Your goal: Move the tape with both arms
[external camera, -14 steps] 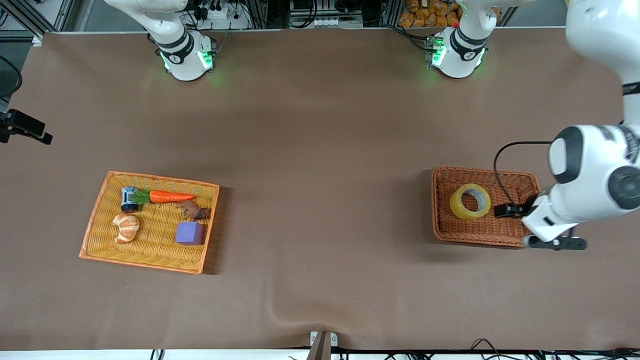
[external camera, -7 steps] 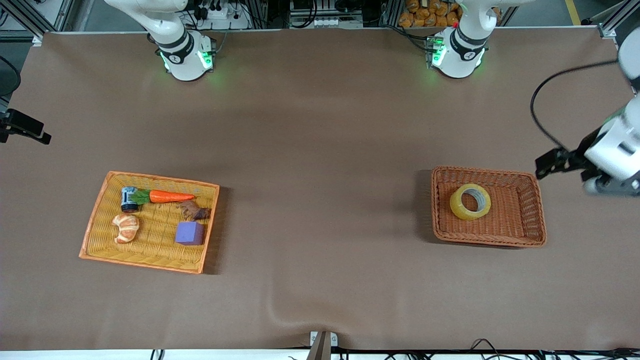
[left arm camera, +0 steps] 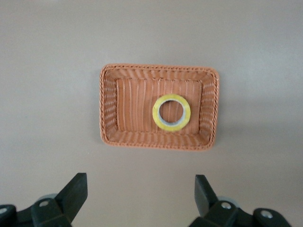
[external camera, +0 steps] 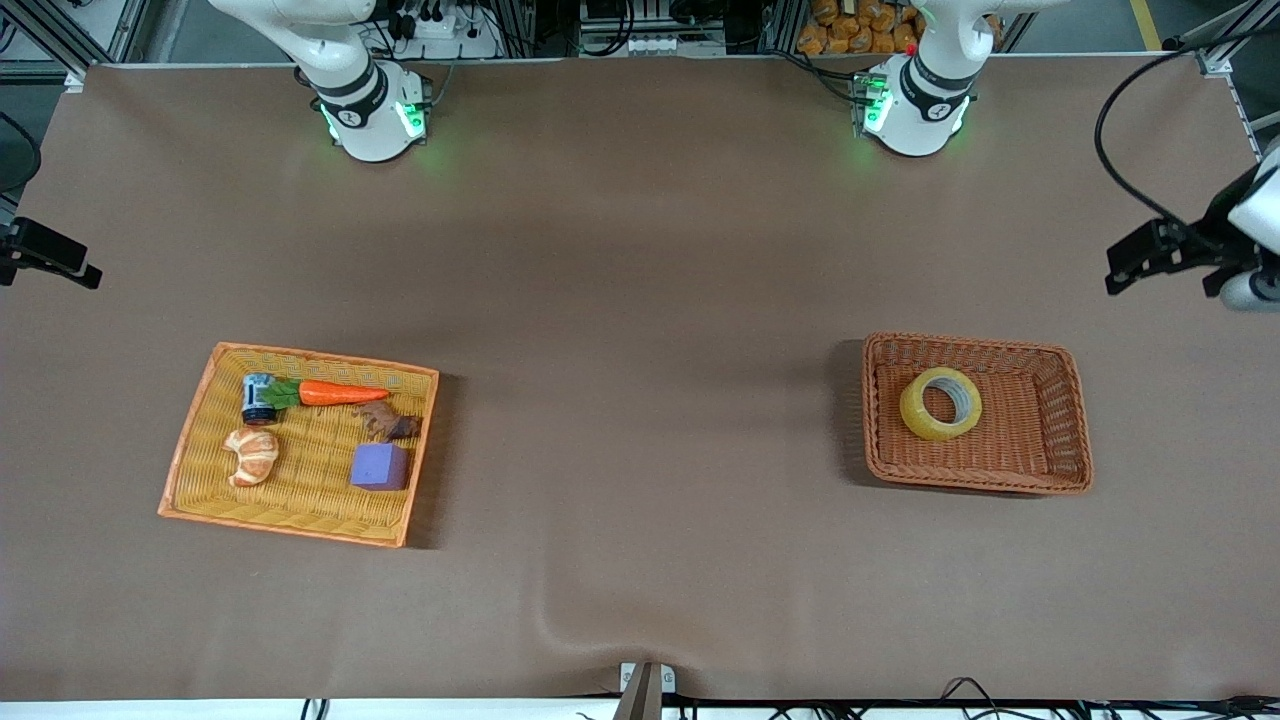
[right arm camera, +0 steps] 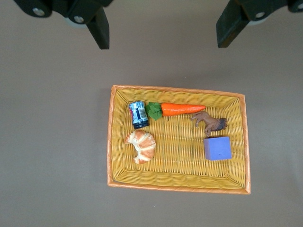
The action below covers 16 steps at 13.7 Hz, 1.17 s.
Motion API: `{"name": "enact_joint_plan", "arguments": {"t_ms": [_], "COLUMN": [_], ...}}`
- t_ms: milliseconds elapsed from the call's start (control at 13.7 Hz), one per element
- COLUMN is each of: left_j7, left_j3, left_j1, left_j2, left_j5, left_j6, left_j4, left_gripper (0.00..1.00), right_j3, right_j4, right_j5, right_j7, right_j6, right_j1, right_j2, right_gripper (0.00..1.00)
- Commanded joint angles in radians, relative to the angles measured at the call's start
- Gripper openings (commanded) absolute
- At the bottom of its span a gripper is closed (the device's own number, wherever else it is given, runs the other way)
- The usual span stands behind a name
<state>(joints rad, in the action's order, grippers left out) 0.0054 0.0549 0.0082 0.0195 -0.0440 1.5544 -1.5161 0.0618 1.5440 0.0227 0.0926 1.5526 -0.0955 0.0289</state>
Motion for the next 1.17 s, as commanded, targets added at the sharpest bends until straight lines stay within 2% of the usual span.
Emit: {"name": "enact_joint_plan", "arguments": {"t_ms": [0, 219, 438, 730, 1096], "left_j7": [0.008, 0.008, -0.002, -0.013, -0.031], "left_j3": [-0.019, -0.055, -0.056, -0.056, -0.055], "left_j1": [0.009, -0.008, -0.011, -0.025, -0.053], "left_j2": [-0.036, -0.046, -0.043, -0.052, -0.038], "left_j5": [0.012, 0.024, 0.076, 0.069, 0.067], "left_j6": [-0.042, -0.043, -0.043, -0.007, -0.001], "left_j4": [-0.032, -0.033, -0.033, -0.070, -0.059], "left_gripper": [1.00, 1.00, 1.00, 1.00, 1.00], "right_j3": [-0.016, -0.016, -0.016, -0.017, -0.017], "right_j4": [-0.009, -0.009, -0.009, -0.009, -0.009], "right_j5": [0.016, 0.014, 0.013, 0.009, 0.009], "right_j7": [0.003, 0.003, 0.003, 0.003, 0.003], "right_j6": [-0.006, -0.006, -0.006, -0.006, -0.006], "right_j1": [-0.023, -0.023, -0.021, -0.020, -0.018], "right_j2": [-0.006, -0.007, -0.006, -0.006, -0.006], "right_gripper": [1.00, 1.00, 1.00, 1.00, 1.00]}}
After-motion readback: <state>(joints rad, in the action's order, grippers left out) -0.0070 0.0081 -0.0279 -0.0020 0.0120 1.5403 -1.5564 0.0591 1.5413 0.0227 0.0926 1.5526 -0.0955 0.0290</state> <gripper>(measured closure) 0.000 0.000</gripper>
